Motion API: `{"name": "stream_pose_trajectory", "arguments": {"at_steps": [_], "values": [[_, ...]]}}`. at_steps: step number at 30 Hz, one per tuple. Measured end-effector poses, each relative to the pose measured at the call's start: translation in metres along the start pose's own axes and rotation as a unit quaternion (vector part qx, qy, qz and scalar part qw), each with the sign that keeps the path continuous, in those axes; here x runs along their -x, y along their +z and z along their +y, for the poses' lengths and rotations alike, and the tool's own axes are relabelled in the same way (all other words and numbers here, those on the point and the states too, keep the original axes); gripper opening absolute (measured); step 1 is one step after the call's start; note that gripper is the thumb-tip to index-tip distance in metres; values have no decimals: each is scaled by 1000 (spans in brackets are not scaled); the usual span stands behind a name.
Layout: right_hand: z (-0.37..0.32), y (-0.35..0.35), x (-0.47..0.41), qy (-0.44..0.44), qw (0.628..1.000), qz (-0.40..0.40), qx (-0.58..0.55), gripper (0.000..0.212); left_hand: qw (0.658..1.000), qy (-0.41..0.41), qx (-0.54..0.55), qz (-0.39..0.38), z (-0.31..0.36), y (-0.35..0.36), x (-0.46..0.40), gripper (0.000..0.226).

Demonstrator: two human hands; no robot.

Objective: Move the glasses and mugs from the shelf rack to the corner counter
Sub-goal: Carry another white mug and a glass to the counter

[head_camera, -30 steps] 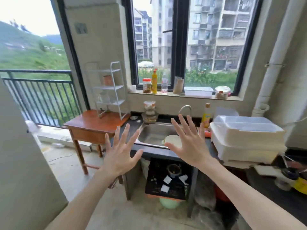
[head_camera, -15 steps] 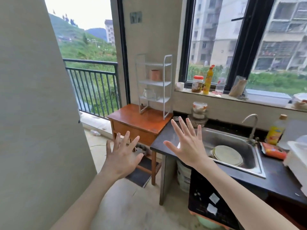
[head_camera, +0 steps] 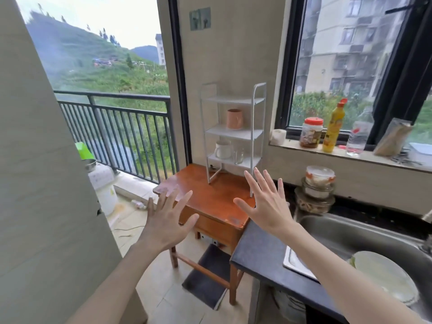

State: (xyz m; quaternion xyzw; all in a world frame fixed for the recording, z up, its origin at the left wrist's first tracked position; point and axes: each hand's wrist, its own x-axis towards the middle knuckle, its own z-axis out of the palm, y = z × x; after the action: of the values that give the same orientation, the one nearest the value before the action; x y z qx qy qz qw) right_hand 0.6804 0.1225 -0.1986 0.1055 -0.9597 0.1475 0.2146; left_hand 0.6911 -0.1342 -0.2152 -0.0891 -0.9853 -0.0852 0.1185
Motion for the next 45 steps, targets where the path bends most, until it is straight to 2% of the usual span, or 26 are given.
{"name": "stream_pose_trajectory", "arguments": {"at_steps": [10, 14, 21, 24, 28, 31, 34, 38, 42, 45], "values": [[30, 93, -124, 44, 997, -50, -24, 78, 997, -4, 58, -54, -60, 90, -139, 67], [39, 130, -178, 70, 996, -33, -35, 78, 993, 17, 82, -81, -88, 119, -207, 68], [56, 190, -262, 181, 980, -65, -55, 79, 977, 38, 181, -109, -114, 148, -339, 65], [68, 206, -288, 218, 970, -81, -67, 77, 958, 41, 253, -131, -108, 160, -379, 63], [87, 229, -316, 305, 939, -76, -140, 75, 912, 43, 366, -179, -98, 182, -412, 62], [105, 244, -338, 384, 891, -46, -237, 69, 882, 28, 439, -167, -91, 192, -441, 58], [121, 256, -358, 431, 848, -6, -309, 56, 850, -32, 503, -153, -82, 198, -474, 52], [138, 269, -375, 424, 832, 29, -356, 45, 842, -54, 519, -138, -65, 209, -517, 51], [152, 278, -380, 418, 815, 8, -402, 43, 836, -86, 525, -137, -43, 227, -544, 41], [157, 282, -388, 444, 766, -10, -465, 32, 821, -124, 543, -126, -35, 244, -553, 35]]}}
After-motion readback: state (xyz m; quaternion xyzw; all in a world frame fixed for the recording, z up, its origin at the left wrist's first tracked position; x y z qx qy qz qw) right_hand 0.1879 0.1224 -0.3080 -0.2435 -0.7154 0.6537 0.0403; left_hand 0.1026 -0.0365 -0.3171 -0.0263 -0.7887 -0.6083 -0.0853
